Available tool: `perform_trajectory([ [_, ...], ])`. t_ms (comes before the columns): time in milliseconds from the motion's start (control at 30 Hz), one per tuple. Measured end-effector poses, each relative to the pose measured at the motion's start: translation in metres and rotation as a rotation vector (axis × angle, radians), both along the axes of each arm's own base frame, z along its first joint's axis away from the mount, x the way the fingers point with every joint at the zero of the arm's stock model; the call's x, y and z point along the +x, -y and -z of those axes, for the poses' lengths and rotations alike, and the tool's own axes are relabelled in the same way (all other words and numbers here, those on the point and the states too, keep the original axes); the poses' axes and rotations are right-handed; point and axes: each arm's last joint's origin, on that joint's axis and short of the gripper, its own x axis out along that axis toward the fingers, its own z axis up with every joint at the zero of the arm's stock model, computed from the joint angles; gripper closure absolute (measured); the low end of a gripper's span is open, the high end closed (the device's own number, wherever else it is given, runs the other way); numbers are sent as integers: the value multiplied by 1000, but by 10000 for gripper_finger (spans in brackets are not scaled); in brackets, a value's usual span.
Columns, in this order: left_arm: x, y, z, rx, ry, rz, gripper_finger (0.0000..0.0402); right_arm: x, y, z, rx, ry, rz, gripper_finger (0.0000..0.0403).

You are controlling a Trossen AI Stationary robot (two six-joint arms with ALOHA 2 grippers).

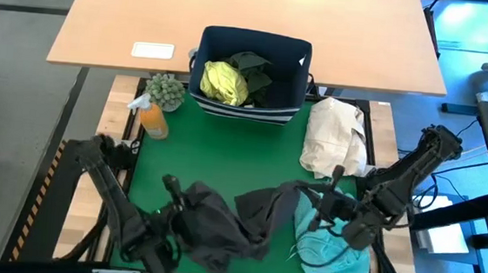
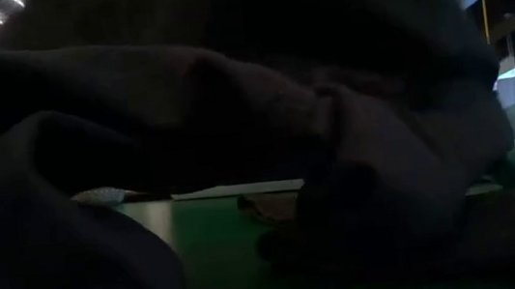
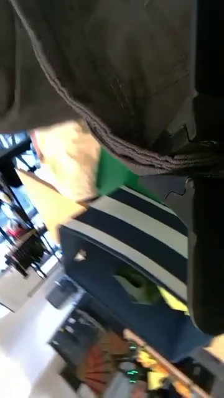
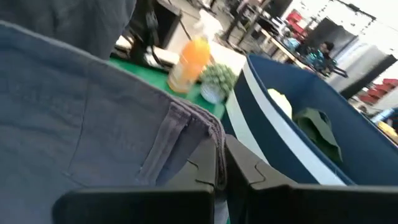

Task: Fold laundry
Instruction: Fold the black shorts

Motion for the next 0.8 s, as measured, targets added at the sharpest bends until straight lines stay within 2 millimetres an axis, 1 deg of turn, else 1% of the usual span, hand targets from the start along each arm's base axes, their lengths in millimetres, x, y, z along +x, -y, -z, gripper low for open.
perform_trajectory([
  [67, -14, -18, 8, -22, 41, -37, 401, 0, 6, 7, -1, -11, 18, 397],
  [233, -58, -65, 27, -121, 182, -114, 401, 4, 27, 28, 35, -23, 86, 397],
  [300, -70, -78, 35, -164, 216, -134, 401, 5, 36, 32, 73, 1, 108, 397],
  [367, -79, -86, 42, -175, 235, -141, 401, 5, 44, 34, 112, 31, 118, 397],
  [467, -82, -94, 45, -127, 286, -131, 401, 9, 56, 31, 139, 84, 107, 397],
  [533, -81, -99, 40, -75, 323, -125, 401, 13, 64, 23, 148, 127, 84, 397],
  [633, -76, -102, 28, 15, 349, -119, 401, 19, 74, 6, 141, 208, 45, 397],
  [800, -71, -104, 2, 94, 338, -122, 401, 28, 86, -14, 69, 323, -32, 397],
])
